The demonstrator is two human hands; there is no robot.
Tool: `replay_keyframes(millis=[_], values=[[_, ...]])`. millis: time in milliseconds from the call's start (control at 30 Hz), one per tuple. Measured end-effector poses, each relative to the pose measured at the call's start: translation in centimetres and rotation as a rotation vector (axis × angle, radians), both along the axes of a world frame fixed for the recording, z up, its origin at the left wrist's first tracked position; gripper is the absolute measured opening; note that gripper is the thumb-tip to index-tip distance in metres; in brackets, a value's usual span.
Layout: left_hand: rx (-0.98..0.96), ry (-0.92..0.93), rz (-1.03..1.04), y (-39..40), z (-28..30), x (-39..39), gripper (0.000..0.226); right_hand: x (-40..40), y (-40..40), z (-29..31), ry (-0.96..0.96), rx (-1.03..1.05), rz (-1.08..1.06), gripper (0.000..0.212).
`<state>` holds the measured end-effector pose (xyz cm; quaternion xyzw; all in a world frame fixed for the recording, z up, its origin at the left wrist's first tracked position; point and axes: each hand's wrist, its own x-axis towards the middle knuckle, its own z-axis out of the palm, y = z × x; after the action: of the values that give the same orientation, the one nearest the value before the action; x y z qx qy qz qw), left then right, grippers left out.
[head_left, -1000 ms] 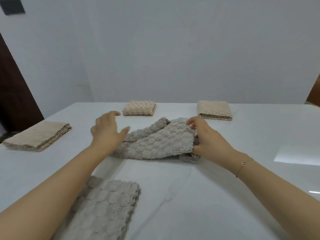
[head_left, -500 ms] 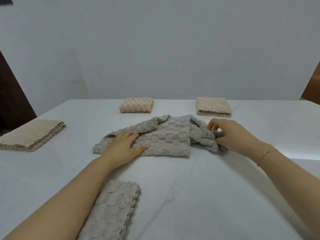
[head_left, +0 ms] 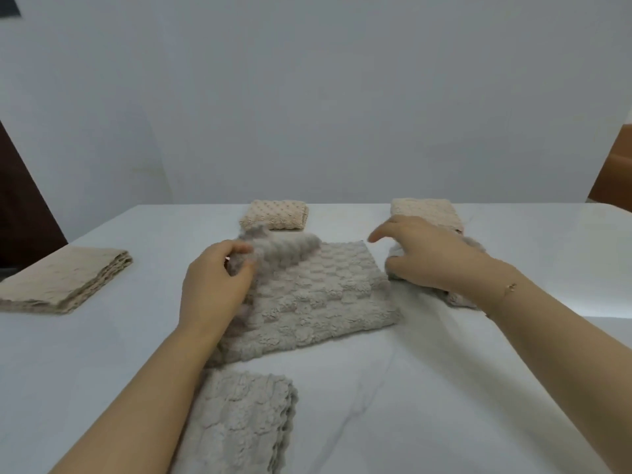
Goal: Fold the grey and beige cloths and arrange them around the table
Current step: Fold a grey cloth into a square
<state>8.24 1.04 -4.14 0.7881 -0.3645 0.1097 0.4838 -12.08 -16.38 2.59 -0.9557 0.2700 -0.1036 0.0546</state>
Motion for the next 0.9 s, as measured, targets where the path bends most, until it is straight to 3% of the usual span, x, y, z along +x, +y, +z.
replay_keyframes(millis=[67, 233, 300, 367, 467, 567, 633, 800, 900], values=[[-0.034, 0.039, 0.021, 0.3, 0.1, 0.9, 0.033, 2.0, 1.4, 0.8, 0.093, 0.065, 0.082, 0.044], [0.240, 0.146, 0.092, 1.3, -0.6, 2.4, 0.060, 5.8, 2.2, -0.3, 0.212, 0.166, 0.147, 0.043], [0.245, 0.057, 0.038, 1.6, 0.0, 2.1, 0.050, 6.1, 2.1, -1.1, 0.237, 0.178, 0.175, 0.043], [0.269, -0.019, -0.159, 1.9, 0.8, 1.6, 0.029, 5.9, 1.9, -1.5, 0.193, 0.204, 0.224, 0.030], [0.500, 0.029, -0.456, 2.4, 1.7, 0.3, 0.022, 5.1, 1.8, -1.2, 0.043, 0.275, 0.307, 0.010], [0.811, 0.029, -0.544, 2.7, 1.9, -0.2, 0.048, 3.9, 1.8, -1.0, 0.239, 0.347, 0.316, 0.027], [0.901, 0.019, -0.532, 2.9, 1.8, 0.0, 0.052, 3.5, 1.8, -1.4, 0.409, 0.336, 0.263, 0.040], [0.734, 0.081, -0.471, 3.0, 1.2, 1.3, 0.021, 4.0, 1.0, -2.7, 0.286, 0.349, 0.211, 0.022], [0.569, 0.158, -0.387, 3.3, 1.0, 2.1, 0.023, 4.1, 0.1, -2.8, 0.119, 0.392, 0.195, 0.009]])
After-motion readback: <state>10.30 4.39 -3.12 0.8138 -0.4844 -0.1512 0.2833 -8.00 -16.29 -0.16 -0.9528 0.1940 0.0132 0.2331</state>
